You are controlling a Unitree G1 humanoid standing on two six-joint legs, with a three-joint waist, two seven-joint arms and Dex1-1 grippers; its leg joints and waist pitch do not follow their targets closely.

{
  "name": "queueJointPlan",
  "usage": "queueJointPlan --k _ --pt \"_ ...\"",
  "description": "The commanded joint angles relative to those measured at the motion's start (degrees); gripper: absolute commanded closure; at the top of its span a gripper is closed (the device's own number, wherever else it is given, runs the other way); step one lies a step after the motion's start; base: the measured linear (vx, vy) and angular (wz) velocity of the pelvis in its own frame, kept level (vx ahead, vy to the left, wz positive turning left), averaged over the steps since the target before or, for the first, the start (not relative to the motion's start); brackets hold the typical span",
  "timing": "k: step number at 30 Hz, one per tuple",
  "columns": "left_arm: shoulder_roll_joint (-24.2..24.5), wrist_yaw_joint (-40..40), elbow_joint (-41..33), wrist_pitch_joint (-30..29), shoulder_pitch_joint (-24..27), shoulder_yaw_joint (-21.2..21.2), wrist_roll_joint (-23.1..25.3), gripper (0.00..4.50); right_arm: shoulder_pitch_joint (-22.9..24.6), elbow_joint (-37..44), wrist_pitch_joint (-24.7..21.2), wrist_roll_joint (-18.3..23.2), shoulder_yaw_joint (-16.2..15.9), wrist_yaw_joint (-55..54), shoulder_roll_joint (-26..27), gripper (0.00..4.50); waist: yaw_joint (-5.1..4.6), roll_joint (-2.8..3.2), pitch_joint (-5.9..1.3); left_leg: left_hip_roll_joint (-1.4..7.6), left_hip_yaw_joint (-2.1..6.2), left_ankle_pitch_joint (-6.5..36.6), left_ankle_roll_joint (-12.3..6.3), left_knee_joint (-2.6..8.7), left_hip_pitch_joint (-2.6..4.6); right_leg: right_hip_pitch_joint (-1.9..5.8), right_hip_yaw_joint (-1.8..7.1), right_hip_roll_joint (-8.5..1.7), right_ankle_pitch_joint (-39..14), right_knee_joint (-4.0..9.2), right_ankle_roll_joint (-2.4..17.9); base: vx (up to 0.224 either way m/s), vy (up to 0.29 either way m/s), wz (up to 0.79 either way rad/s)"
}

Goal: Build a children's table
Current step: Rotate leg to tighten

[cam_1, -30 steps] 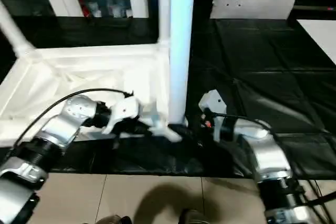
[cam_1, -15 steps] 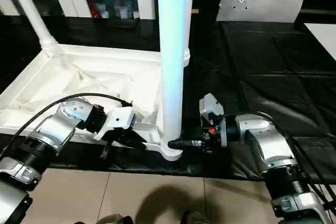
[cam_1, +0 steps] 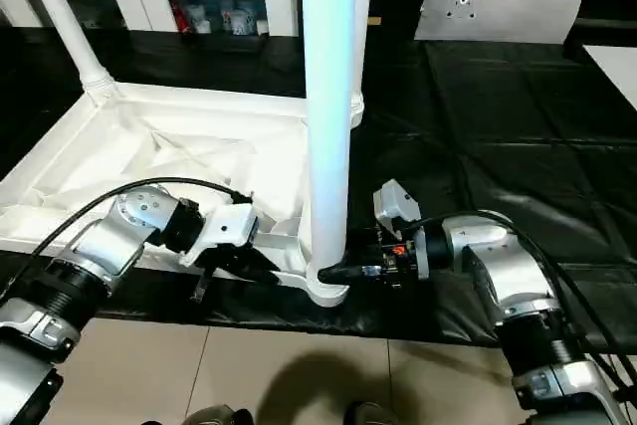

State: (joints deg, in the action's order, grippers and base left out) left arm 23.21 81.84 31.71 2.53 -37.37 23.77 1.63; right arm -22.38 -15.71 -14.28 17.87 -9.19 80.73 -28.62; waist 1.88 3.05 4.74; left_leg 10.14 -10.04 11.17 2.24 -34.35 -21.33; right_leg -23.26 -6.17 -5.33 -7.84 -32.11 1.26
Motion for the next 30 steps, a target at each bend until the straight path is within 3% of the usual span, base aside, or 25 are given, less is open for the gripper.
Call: queueJointPlan --k 1,3,4,6,7,10,11,13,16,18,20,21,23,25,28,30 --pt "-1.84 -3.44 -0.51 -2.95 -0.9 -0.72 0.01 4.5 1.45 2.18 -2.6 0.94 0.06 -3.85 1.99 2.53 -0.53 -0.6 -3.74 3.29 0.78 13.72 -4.68 4.55 0.71 2.99 3.03 -3.37 -21.94 3.84 11.68 0.0 0.0 0.0" --pt "-2.52 -4.68 -0.59 -4.53 -0.99 -1.12 -0.13 4.5 1.96 3.0 -3.61 0.61 0.32 -6.61 3.02 2.53 -0.67 -0.61 -3.54 3.22 0.87 14.97 -3.92 4.74 0.77 2.96 3.04 -3.43 -24.15 4.01 11.23 0.0 0.0 0.0" --pt "-4.47 -8.8 -0.59 -6.98 -1.14 -2.02 0.11 4.5 2.58 4.37 -6.66 -0.72 1.05 -14.71 6.36 2.53 -0.82 -0.63 -3.39 3.17 0.91 16.06 -3.24 4.81 0.98 2.79 3.03 -3.36 -26.35 4.33 10.46 0.0 0.0 0.0" --pt "-4.76 -9.42 -0.57 -7.29 -1.18 -2.14 0.17 4.5 2.62 4.46 -6.89 -0.99 1.12 -15.8 6.83 2.53 -1.12 -0.61 -3.29 2.93 1.15 17.65 -2.37 4.8 1.1 2.71 2.81 -3.49 -29.42 4.58 9.52 0.0 0.0 0.0" --pt "-6.4 -12.81 -0.23 -8.76 -1.54 -2.81 0.48 4.5 2.57 4.17 -7.01 -2.86 1.5 -21.35 9.34 2.53 -1.78 -0.76 -3.32 2.61 1.32 18.38 -1.58 4.74 1.1 2.56 2.67 -3.47 -32.66 5.03 7.63 0.0 0.0 0.0" --pt "-9.94 -19.62 0.73 -11.52 -2.65 -4.02 1.27 4.5 1.43 2.65 -9.07 -4.34 3.88 -33.29 15.53 2.54 -3.5 -0.5 -3.34 2.25 1.72 20.36 -0.93 4.57 0.97 2.38 2.14 -3.4 -35.46 5.51 6.12 0.0 0.0 0.0" --pt "-11.28 -22.7 1.51 -12.27 -3.35 -4.36 1.99 4.5 0.85 2.04 -9.38 -5.05 4.62 -37.47 17.73 2.54 -3.95 -0.75 -3.26 2.14 1.84 20.72 -1.0 4.58 0.64 2.57 1.98 -3.39 -36.05 5.65 5.53 0.0 0.0 0.0" --pt "-13.93 -28.22 2.81 -14.28 -4.61 -5.26 2.94 4.5 -0.13 1.06 -10.21 -6.6 5.85 -45.26 21.68 2.54 -5.2 -0.44 -3.43 2.12 1.88 21.64 -1.18 4.47 0.97 2.07 1.96 -3.2 -35.34 5.84 5.64 0.0 0.0 0.0" --pt "-17.85 -36.23 4.74 -16.39 -6.54 -7.45 3.08 4.5 -1.88 -1.19 -10.36 -8.36 8.01 -56.09 26.65 2.54 -6.47 -0.03 -3.54 1.78 1.97 22.6 -1.37 4.26 0.93 2.07 1.58 -3.29 -35.74 6.15 5.51 0.0 0.0 0.0" --pt "-19.87 -40.23 5.66 -16.65 -7.47 -8.54 3.39 4.5 -2.83 -2.68 -7.69 -9.21 8.07 -58.8 28.49 2.54 -6.98 -0.1 -3.81 1.78 1.98 21.73 -2.06 4.25 0.61 2.39 1.56 -3.37 -34.2 6.19 5.64 0.0 0.0 0.0" --pt "-21.62 -41.39 5.88 -16.04 -7.64 -8.63 3.73 4.5 -3.3 -3.4 -4.03 -9.99 8.2 -59.62 29.97 2.54 -7.07 -0.12 -4.27 2.11 1.84 17.72 -3.67 4.4 -0.1 2.91 2.02 -3.43 -26.12 5.44 7.94 0.0 0.0 0.0" --pt "-21.64 -40.92 5.75 -15.92 -7.45 -8.15 4.0 4.5 -3.24 -3.25 -3.86 -9.71 8.5 -59.63 30.25 1.98 -6.99 -0.11 -4.53 2.23 1.74 15.22 -4.72 4.33 -0.3 3.17 2.2 -3.4 -21.17 4.9 9.69 0.0 0.0 0.0" --pt "-21.2 -40.08 5.58 -15.27 -7.1 -7.44 4.54 4.5 -2.89 -2.6 -4.04 -8.9 9.15 -59.26 30.42 1.84 -6.96 0.01 -4.7 2.3 1.52 11.98 -6.58 4.1 -0.39 3.44 2.4 -3.35 -15.06 4.04 12.27 0.0 0.0 0.0" --pt "-19.64 -38.38 5.53 -13.9 -6.56 -6.64 5.32 4.5 -1.92 -1.75 -4.3 -8.93 9.68 -58.14 29.11 1.81 -6.74 -0.02 -4.7 2.26 1.37 10.26 -8.18 3.94 -0.48 3.59 2.36 -3.44 -13.95 3.99 12.85 0.0 0.0 0.0" --pt "-17.16 -36.19 5.51 -13.21 -5.78 -6.07 5.66 4.5 -0.48 -1.53 -2.32 -10.89 9.11 -56.21 24.85 1.39 -6.14 0.1 -4.87 2.46 1.37 7.69 -9.46 3.69 -0.51 3.84 2.27 -3.51 -11.51 3.52 13.35 0.0 0.0 0.0" --pt "-15.79 -34.49 5.31 -11.91 -5.29 -5.54 5.74 4.5 -0.05 -1.57 -0.99 -10.78 9.43 -54.46 22.87 1.39 -5.87 0.09 -4.9 2.44 1.28 7.72 -9.49 3.62 -0.37 3.84 2.25 -3.45 -11.62 3.54 13.41 0.0 0.0 0.0"
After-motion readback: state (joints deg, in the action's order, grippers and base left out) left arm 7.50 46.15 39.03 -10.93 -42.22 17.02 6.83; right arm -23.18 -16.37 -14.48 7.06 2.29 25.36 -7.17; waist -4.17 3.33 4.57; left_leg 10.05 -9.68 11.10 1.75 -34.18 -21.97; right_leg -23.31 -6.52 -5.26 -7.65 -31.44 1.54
